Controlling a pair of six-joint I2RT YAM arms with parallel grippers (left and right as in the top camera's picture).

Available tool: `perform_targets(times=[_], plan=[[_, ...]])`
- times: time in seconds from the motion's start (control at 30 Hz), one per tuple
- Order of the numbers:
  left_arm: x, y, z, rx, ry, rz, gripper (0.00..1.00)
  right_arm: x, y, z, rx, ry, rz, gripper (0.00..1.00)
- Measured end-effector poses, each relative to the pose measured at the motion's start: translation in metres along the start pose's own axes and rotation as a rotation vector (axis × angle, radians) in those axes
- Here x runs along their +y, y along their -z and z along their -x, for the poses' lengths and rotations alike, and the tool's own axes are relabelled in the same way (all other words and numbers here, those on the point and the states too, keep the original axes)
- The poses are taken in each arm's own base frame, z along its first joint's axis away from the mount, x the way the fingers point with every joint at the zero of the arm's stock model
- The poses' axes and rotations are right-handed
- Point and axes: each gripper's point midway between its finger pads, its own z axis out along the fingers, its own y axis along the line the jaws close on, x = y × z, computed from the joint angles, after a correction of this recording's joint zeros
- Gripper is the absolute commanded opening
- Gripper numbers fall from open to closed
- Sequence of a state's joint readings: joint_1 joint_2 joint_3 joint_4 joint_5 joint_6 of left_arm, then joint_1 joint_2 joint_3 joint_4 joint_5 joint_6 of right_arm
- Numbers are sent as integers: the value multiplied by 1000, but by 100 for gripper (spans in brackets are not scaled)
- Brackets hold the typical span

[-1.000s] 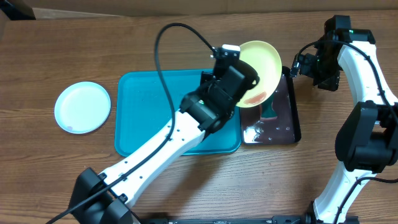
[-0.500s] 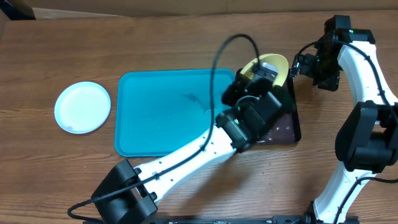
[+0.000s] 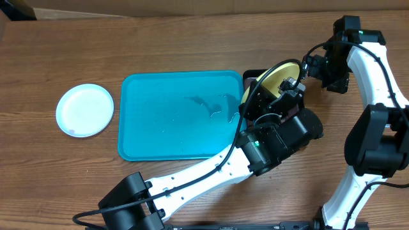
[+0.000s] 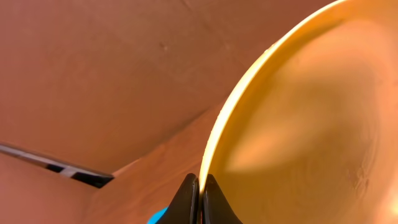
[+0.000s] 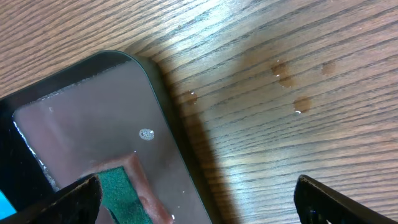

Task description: Clean dirty plates on tray and stack at the side

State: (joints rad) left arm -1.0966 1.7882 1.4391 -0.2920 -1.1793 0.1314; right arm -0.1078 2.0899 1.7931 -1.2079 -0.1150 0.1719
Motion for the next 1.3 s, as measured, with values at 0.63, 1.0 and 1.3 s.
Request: perform_targets(times=[0.63, 1.0, 1.3], plan=[[-19, 0, -31, 95, 31, -117, 4, 0, 0, 0, 0, 0, 0, 100], [-26, -69, -118, 577, 516, -493, 4, 0, 0, 0, 0, 0, 0, 100], [74, -120, -224, 1014, 1053, -607, 4, 0, 0, 0, 0, 0, 0, 100]])
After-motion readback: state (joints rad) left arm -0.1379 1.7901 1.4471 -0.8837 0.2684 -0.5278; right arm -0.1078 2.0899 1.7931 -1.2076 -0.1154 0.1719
